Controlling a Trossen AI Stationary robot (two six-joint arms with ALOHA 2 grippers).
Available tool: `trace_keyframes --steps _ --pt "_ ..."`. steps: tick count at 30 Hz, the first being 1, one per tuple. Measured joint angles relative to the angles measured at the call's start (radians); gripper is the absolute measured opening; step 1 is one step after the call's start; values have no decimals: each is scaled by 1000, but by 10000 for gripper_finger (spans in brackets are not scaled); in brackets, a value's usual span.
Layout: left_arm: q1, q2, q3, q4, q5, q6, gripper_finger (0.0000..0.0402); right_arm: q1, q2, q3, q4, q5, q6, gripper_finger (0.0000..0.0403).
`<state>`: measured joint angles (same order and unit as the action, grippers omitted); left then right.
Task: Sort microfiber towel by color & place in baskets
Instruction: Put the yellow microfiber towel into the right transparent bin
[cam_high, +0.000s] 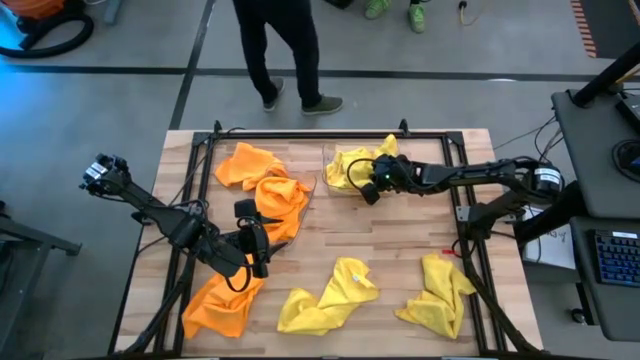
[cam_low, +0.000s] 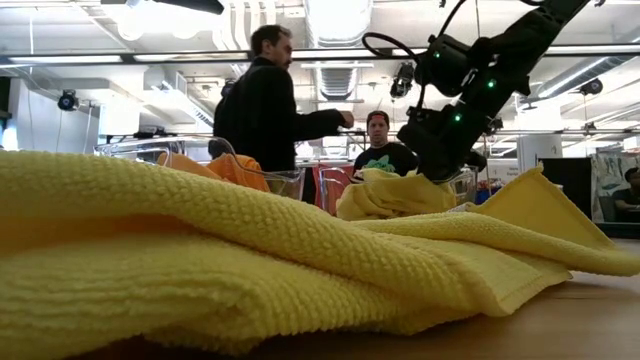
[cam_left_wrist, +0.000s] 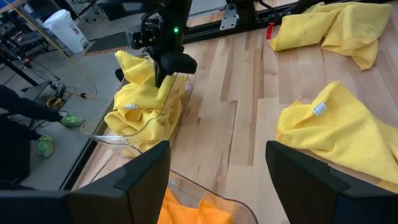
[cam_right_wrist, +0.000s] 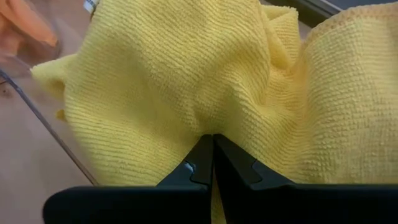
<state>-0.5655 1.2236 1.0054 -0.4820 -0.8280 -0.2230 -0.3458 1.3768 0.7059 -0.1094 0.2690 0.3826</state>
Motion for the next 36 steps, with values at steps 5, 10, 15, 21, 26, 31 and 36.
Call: trace_keyframes --steps 5,10,15,21,26,31,36 --pt "0 0 0 0 0 0 247 -1 -33 -4 -9 -20 15 9" --pt "0 0 0 -1 0 0 247 0 -80 -5 -11 -21 17 9" --pt "0 0 0 -1 0 0 247 0 -133 -5 -16 -15 14 9" --pt "0 0 0 -1 0 0 247 -4 -214 -5 -17 -5 10 9" --pt "0 0 0 -2 0 0 247 -51 -252 32 -63 80 -6 9" --pt "0 0 0 -2 0 0 247 -122 -215 126 -198 97 -4 9" --pt "0 0 0 -2 0 0 247 -160 -124 249 -419 78 15 9"
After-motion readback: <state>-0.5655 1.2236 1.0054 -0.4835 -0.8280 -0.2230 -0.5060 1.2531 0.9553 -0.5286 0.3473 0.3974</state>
